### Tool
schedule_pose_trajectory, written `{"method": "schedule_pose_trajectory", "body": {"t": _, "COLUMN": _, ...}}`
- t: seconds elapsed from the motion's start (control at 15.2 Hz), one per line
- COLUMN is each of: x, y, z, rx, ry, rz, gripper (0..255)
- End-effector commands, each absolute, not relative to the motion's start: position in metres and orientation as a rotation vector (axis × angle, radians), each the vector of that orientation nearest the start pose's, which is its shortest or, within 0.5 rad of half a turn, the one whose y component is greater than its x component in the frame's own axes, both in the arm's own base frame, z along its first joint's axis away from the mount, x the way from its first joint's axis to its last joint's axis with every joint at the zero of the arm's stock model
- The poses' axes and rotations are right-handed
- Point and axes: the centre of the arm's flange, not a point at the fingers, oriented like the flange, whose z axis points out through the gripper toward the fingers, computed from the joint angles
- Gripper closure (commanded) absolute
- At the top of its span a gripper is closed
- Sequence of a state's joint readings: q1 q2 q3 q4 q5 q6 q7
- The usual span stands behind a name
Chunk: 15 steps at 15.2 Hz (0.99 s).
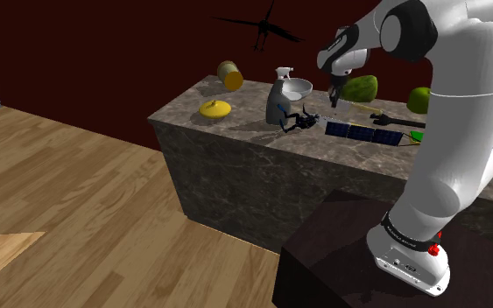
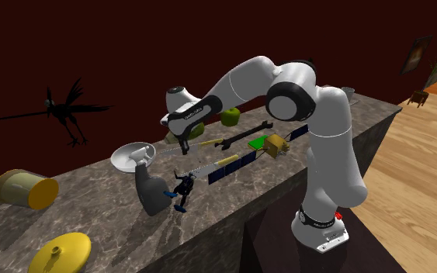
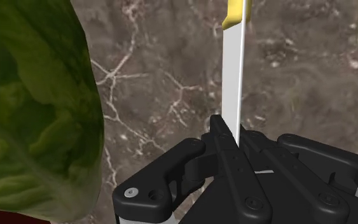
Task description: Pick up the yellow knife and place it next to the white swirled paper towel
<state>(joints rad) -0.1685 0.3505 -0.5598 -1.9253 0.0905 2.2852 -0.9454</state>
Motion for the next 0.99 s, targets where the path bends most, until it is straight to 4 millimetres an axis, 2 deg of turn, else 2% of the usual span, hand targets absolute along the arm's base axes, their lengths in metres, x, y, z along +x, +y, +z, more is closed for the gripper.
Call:
{"method": "schedule_pose_trajectory", "body": {"t": 0.0, "x": 0.478, "y": -0.397, "z": 0.35, "rx": -3.25, "ry": -0.315, "rz": 0.064, "gripper": 255}}
{"method": "schedule_pose_trajectory", "body": {"t": 0.92, "x": 0.478, "y": -0.397, "z": 0.424, "rx": -3.25, "ry": -0.315, "rz": 0.064, "gripper": 255}}
